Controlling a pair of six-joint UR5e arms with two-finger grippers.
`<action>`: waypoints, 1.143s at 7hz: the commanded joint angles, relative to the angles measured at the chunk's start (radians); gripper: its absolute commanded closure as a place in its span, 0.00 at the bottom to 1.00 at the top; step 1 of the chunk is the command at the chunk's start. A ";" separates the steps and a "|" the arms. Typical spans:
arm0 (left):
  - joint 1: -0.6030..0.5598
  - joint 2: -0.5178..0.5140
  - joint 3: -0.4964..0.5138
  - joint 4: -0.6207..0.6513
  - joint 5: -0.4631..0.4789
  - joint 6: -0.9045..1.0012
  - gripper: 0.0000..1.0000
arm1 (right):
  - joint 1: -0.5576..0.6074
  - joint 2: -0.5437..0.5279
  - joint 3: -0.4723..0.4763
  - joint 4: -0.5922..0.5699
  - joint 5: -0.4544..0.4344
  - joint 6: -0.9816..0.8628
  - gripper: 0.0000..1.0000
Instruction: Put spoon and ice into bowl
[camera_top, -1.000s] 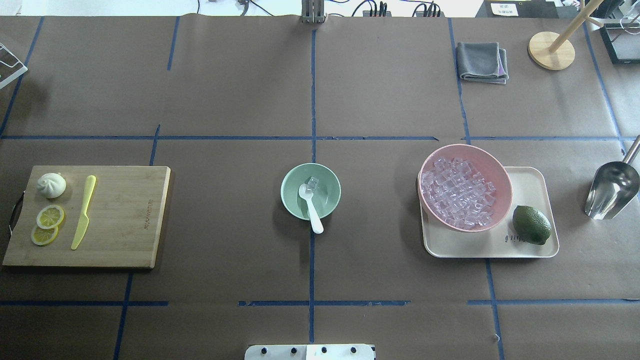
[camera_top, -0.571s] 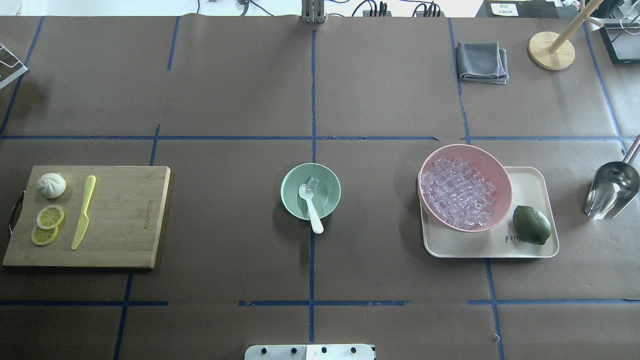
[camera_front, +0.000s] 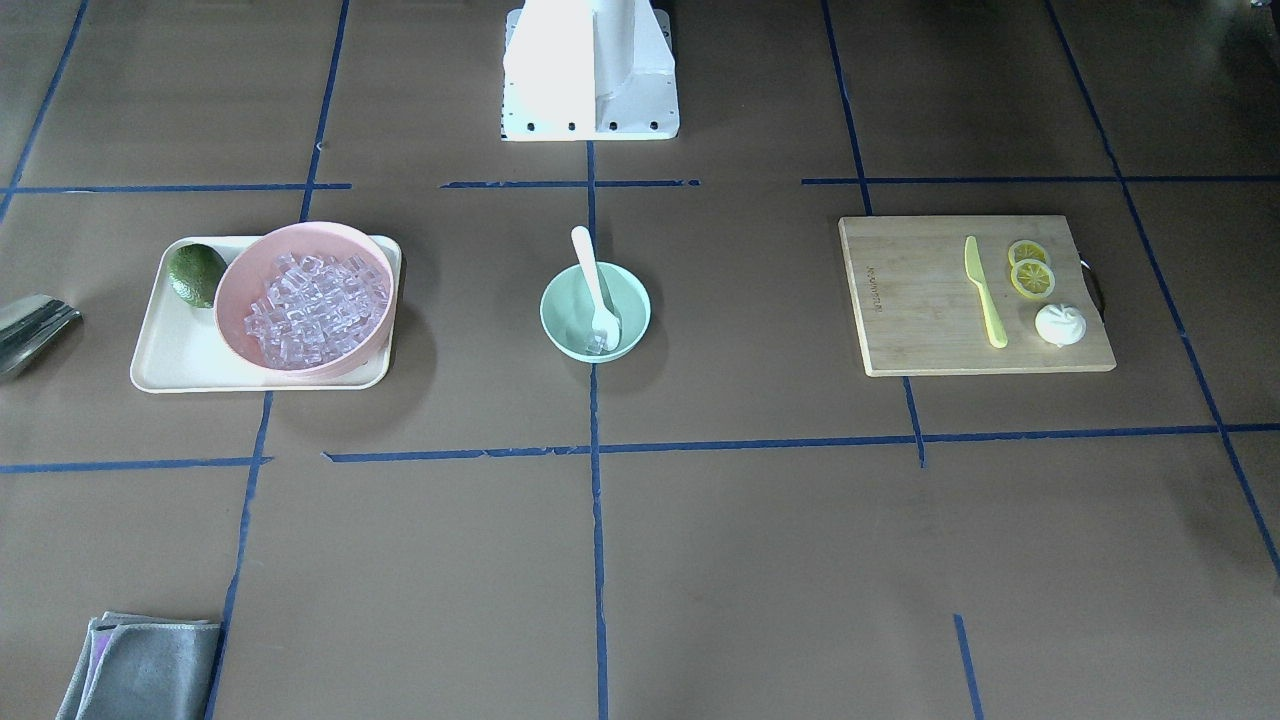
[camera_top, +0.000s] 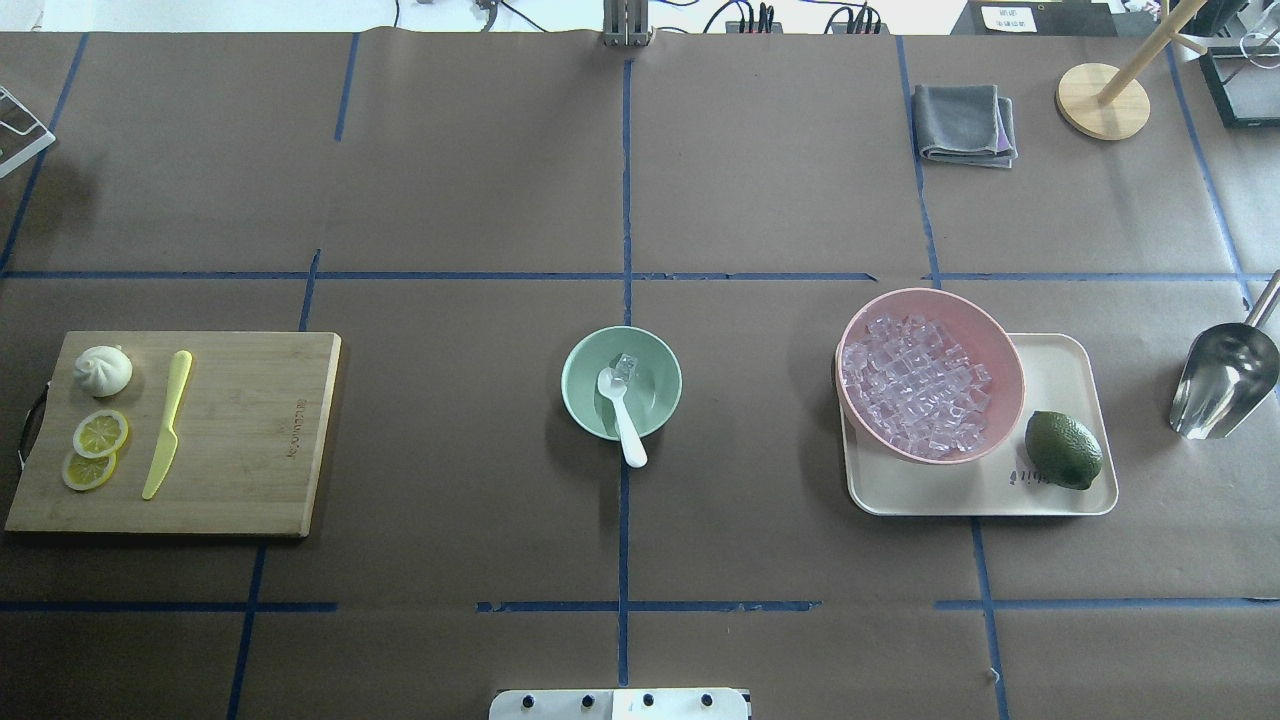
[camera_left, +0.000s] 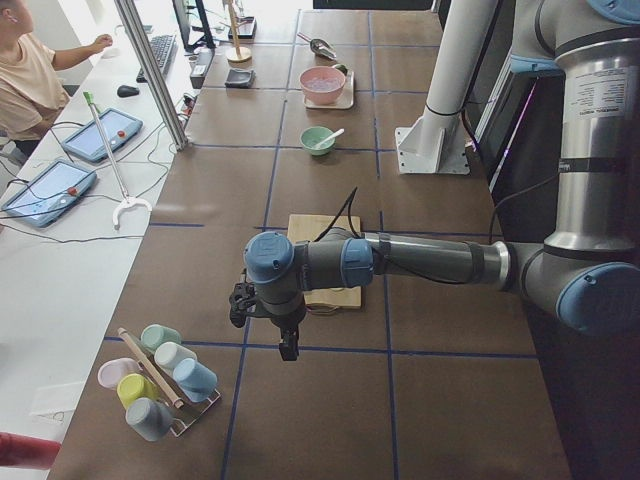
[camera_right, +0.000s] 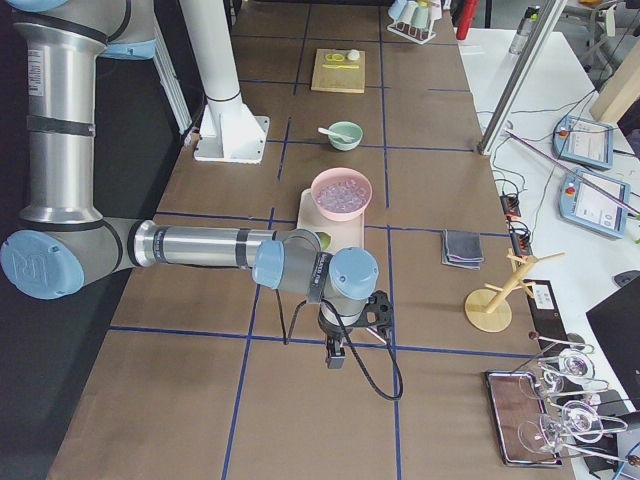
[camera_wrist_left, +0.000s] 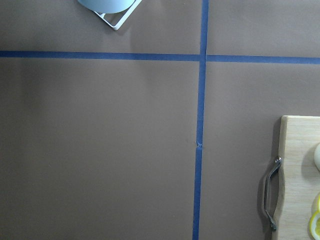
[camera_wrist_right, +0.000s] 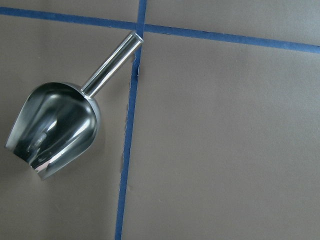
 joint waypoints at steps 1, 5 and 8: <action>0.001 0.001 -0.003 -0.002 0.005 0.001 0.00 | 0.000 -0.003 -0.003 -0.001 0.001 0.005 0.00; 0.003 0.021 0.003 -0.003 -0.001 0.002 0.00 | 0.000 -0.012 -0.006 -0.001 0.024 0.008 0.00; 0.004 0.022 0.008 -0.002 -0.001 0.001 0.00 | 0.000 -0.013 -0.001 -0.003 0.024 0.014 0.00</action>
